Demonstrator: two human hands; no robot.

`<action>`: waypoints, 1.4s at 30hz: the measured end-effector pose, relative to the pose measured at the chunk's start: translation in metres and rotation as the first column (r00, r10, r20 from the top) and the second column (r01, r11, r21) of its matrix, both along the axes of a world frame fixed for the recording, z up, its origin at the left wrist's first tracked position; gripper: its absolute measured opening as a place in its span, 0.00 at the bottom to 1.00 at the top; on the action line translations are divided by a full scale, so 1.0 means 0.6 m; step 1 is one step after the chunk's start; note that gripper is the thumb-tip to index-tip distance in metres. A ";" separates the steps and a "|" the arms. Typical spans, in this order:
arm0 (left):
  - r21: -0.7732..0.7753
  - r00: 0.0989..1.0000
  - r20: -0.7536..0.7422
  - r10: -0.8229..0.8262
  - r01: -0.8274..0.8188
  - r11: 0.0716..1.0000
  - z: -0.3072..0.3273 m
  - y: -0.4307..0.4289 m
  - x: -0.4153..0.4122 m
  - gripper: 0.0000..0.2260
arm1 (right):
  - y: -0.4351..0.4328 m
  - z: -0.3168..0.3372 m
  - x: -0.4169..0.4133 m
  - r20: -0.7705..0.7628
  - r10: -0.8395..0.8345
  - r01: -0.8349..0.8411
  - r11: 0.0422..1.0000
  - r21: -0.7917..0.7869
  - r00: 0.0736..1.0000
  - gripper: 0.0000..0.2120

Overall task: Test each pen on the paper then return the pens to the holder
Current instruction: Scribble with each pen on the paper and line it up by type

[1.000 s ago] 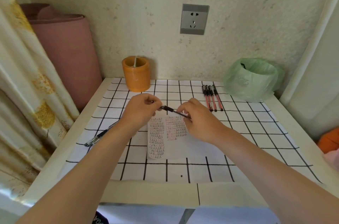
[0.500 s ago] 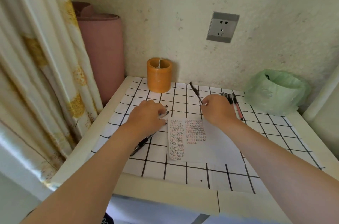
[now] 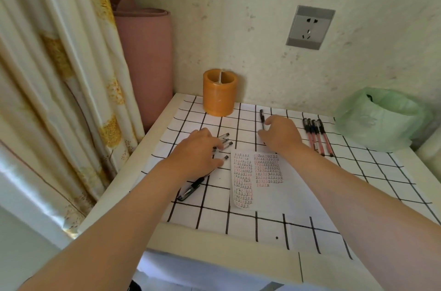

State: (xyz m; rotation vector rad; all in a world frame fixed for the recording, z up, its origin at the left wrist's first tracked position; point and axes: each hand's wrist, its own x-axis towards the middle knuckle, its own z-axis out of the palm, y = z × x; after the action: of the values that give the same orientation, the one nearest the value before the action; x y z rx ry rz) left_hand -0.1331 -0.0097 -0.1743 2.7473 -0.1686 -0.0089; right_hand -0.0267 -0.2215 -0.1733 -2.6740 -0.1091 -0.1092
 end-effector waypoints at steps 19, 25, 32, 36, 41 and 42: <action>0.044 0.993 -0.078 0.087 -0.084 0.996 0.042 0.055 -0.095 0.10 | 0.114 0.016 -0.153 0.054 0.833 -0.734 0.515 -0.442 0.551 0.09; -0.042 0.983 -0.174 0.066 -0.075 0.996 0.043 0.062 -0.100 0.13 | 0.113 0.012 -0.157 0.108 0.811 -0.732 0.568 -0.375 0.574 0.06; -0.137 0.992 -0.094 0.082 -0.095 0.986 0.055 0.061 -0.095 0.06 | 0.086 0.052 -0.159 0.208 0.734 -0.691 0.679 -0.250 0.646 0.05; -0.194 0.995 -0.015 0.099 -0.100 0.976 0.063 0.041 -0.091 0.03 | 0.050 0.066 -0.163 0.170 0.660 -0.627 0.750 -0.209 0.732 0.06; -0.302 0.996 0.063 0.069 -0.047 0.952 0.065 -0.005 -0.084 0.03 | 0.007 0.074 -0.182 0.082 0.629 -0.622 0.777 -0.096 0.773 0.13; -0.332 0.995 0.078 0.061 -0.032 0.943 0.065 -0.014 -0.083 0.04 | 0.001 0.075 -0.186 0.074 0.627 -0.624 0.779 -0.060 0.775 0.13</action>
State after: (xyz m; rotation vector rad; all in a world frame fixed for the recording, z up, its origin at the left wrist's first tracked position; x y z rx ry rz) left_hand -0.1831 -0.0181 -0.1350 2.4155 -0.1164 0.1405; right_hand -0.1385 -0.2211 -0.1282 -2.5107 -1.0301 -0.0117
